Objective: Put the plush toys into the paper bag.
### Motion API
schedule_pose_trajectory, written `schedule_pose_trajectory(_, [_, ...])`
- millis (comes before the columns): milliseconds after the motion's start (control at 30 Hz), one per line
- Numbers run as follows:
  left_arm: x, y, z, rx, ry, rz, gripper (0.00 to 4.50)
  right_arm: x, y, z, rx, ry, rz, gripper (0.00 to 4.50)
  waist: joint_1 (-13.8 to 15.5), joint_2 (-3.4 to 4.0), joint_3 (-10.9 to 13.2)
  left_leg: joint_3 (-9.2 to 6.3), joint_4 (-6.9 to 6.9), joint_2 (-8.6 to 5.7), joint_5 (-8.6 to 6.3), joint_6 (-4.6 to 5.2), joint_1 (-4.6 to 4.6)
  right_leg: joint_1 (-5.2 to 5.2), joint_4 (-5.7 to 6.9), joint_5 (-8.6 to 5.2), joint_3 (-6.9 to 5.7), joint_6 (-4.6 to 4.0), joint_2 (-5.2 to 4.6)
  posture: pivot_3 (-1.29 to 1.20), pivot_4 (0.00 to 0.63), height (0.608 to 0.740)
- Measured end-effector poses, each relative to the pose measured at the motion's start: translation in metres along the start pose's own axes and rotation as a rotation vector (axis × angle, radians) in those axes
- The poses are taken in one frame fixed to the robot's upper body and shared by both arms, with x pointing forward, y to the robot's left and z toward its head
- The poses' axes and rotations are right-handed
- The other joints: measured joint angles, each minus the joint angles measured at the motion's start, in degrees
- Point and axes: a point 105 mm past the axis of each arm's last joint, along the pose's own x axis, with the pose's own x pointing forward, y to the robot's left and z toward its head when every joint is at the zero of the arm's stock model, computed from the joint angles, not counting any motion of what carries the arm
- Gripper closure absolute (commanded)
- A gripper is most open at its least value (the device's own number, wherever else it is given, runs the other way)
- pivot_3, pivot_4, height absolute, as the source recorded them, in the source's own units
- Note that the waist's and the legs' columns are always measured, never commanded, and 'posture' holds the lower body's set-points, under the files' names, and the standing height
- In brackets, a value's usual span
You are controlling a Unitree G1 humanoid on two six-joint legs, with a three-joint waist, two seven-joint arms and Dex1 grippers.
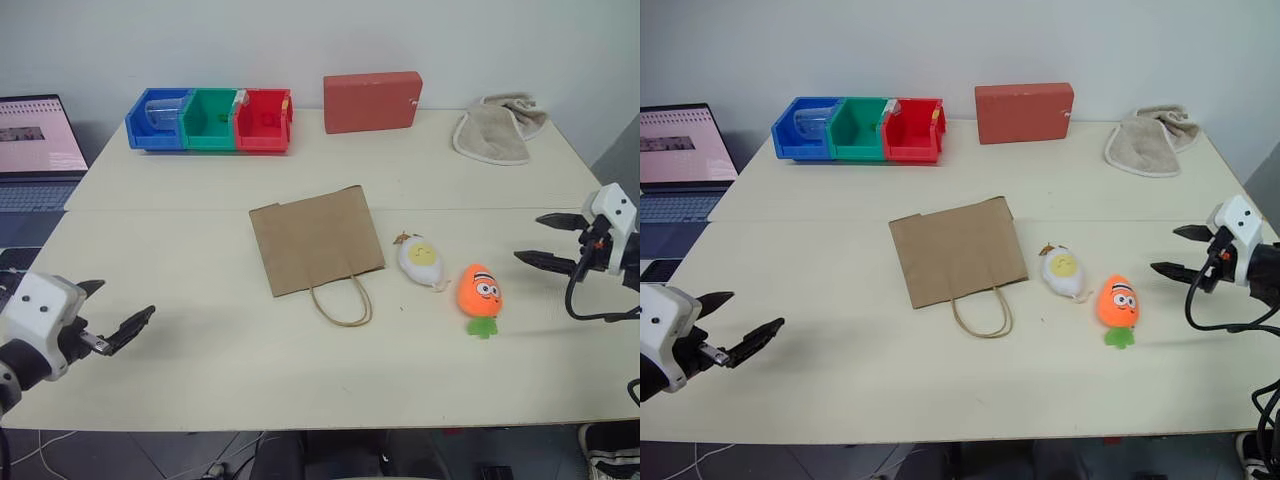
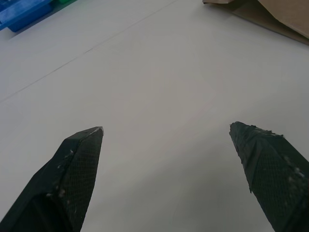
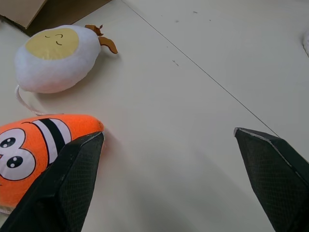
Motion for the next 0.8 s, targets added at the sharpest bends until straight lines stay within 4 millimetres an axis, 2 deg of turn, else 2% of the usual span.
schedule_pose_trajectory(467, [-0.0006, 0.0025, -0.005, -0.007, 0.008, 0.015, 0.02, 0.0005, 0.001, -0.005, 0.005, 0.012, -0.001, 0.0, 0.0, 0.0, 0.0, 0.02, 0.0, 0.0, -0.02, -0.03, 0.0, -0.02, 0.01, 0.0, 0.01, 0.0, 0.0, 0.0, 0.15, 0.74])
schedule_pose_trajectory(800, [-0.0029, 0.0083, 0.0036, -0.021, -0.082, 0.054, 0.02, 0.0017, -0.0013, -0.003, -0.004, 0.005, -0.016, 0.0, 0.0, 0.0, 0.0, 0.04, 0.01, 0.01, -0.02, -0.03, 0.0, -0.02, 0.03, 0.0, 0.02, 0.0, 0.0, 0.0, 0.15, 0.74])
